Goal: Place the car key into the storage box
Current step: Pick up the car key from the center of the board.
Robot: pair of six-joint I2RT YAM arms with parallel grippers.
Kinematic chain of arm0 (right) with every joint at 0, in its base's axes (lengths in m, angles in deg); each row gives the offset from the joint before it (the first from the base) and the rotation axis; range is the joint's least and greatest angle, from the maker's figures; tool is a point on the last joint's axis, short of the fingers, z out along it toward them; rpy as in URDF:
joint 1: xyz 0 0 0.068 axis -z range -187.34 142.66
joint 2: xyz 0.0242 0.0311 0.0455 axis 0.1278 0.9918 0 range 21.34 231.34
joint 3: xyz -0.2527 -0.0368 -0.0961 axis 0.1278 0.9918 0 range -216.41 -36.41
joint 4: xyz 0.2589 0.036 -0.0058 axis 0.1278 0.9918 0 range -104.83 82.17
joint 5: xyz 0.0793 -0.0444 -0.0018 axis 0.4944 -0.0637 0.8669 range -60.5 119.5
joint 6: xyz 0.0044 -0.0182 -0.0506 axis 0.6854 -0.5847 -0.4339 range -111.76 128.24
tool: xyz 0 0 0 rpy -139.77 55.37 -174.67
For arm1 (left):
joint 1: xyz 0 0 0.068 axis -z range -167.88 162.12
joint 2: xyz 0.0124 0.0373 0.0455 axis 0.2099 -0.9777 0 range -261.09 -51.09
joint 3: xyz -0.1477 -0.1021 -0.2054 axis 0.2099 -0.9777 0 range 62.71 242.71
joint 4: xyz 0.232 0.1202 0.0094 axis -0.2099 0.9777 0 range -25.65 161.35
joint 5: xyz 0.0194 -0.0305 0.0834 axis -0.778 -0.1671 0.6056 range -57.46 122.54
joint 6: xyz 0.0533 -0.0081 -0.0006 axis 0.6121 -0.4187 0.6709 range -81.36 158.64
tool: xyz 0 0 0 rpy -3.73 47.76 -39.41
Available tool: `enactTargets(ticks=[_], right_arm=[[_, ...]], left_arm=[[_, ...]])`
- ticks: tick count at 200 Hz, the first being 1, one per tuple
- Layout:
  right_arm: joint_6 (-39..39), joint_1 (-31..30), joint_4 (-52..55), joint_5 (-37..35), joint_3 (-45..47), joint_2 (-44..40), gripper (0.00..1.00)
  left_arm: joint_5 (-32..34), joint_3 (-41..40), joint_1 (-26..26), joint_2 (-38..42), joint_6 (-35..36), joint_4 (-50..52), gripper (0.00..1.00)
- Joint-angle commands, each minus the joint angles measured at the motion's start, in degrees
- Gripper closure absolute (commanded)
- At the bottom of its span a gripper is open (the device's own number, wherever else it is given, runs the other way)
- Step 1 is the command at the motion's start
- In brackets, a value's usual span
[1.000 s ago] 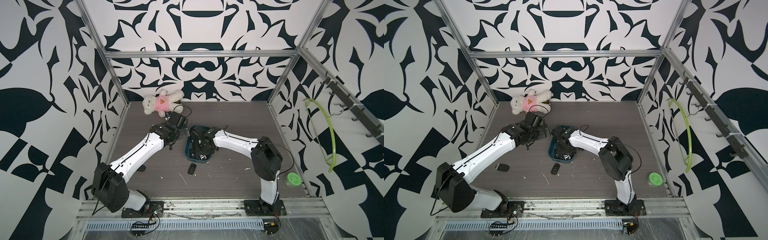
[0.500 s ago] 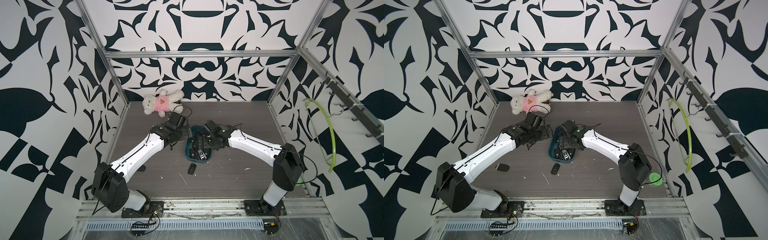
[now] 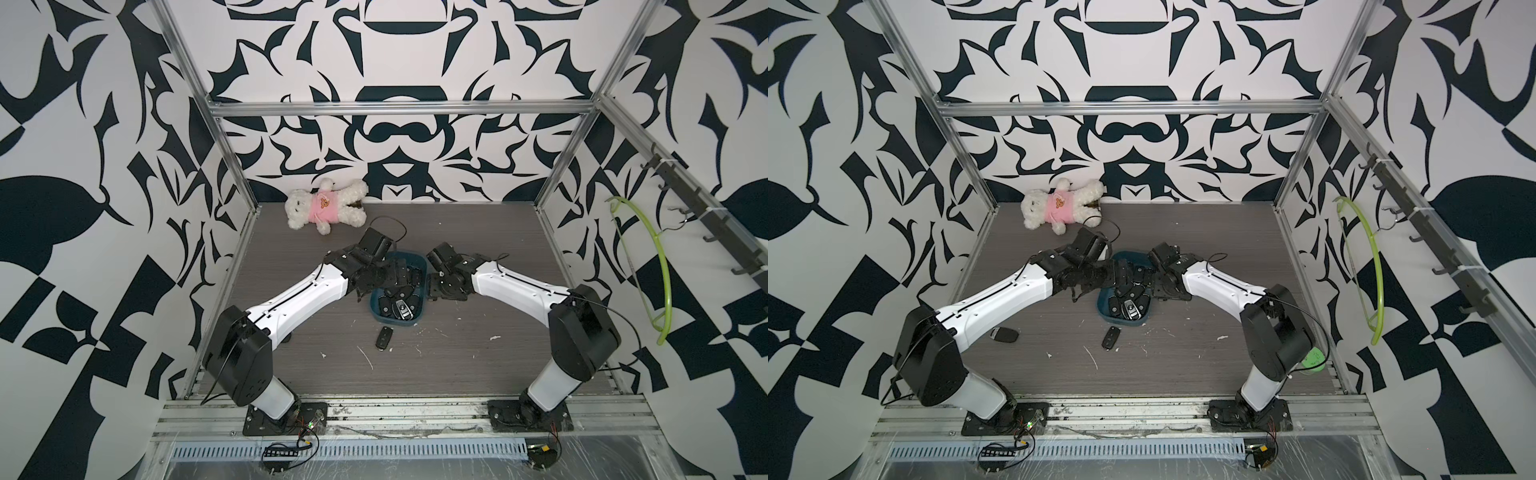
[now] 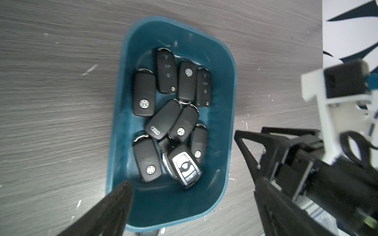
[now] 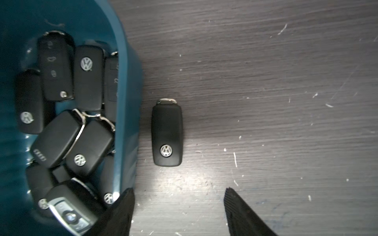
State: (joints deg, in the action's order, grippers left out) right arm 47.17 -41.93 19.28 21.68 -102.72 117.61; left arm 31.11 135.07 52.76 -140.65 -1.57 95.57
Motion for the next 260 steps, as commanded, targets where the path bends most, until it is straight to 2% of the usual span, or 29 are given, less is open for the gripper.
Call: enactTargets(ticks=[1,109,186,211,238,260], right_arm=[[-0.7,0.6,-2.9,0.3,-0.3,1.7,0.36],[-1.5,0.9,-5.2,2.2,-4.8,11.0,0.39],[-4.6,1.0,-3.9,-0.4,-6.9,13.9,0.38],[-5.8,1.2,-3.1,-1.5,-7.3,14.4,0.36],[-7.7,1.6,-2.7,-2.2,-8.1,15.0,0.26],[-9.7,2.0,-2.1,-2.1,-9.5,16.2,0.25]], left_arm=[[-1.9,1.9,0.0,-0.5,1.2,-0.2,0.01],[-0.3,2.1,0.0,0.6,1.6,1.7,0.01],[-0.1,1.9,0.0,0.7,1.4,1.7,0.01],[-0.1,1.4,0.0,1.1,1.2,1.5,0.01],[0.2,0.7,0.0,1.6,1.1,1.2,0.01],[0.1,0.6,0.0,1.8,1.1,1.3,0.01]])
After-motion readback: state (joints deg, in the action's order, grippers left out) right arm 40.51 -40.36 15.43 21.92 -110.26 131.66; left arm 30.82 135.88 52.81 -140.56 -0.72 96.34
